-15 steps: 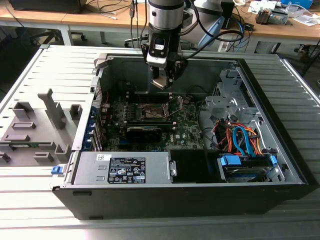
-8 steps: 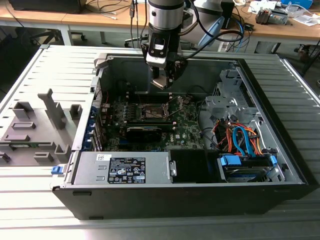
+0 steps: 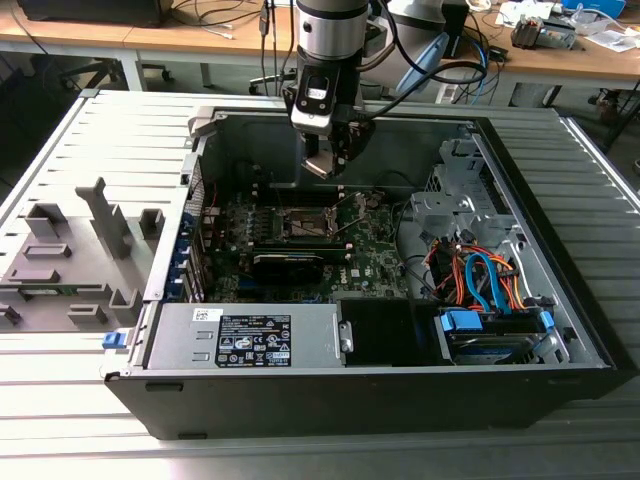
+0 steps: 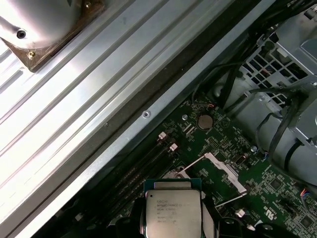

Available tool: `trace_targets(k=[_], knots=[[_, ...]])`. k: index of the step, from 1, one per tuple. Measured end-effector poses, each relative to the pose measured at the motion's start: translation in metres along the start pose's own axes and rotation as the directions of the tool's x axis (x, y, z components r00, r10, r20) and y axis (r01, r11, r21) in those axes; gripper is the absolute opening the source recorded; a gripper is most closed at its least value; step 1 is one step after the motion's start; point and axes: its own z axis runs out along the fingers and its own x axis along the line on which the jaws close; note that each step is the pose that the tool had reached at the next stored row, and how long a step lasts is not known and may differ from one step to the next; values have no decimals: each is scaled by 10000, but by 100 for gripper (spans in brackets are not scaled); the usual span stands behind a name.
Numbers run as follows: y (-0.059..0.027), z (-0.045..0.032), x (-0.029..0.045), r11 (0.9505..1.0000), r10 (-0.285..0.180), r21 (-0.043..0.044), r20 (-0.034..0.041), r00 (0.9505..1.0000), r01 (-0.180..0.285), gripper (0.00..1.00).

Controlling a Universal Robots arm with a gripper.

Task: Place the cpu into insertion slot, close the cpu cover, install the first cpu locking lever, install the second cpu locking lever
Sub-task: 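Place the cpu into insertion slot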

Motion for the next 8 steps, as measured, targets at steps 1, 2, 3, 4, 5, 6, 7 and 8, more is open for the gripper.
trace_targets(k=[1,2,3,4,5,6,7,8], knots=[[0,0,0,10000,22,0,2,10000,-22,54],[0,0,0,10000,42,-1,4,10000,-42,54],[0,0,0,10000,65,-1,6,10000,-65,54],[0,0,0,10000,85,-1,8,10000,-85,54],[0,0,0,10000,97,-1,9,10000,-97,54],[0,0,0,9999,110,-2,10,9999,-110,54],[0,0,0,9999,137,-2,13,9999,-137,54],[0,0,0,9999,158,-3,14,9999,-158,54]])
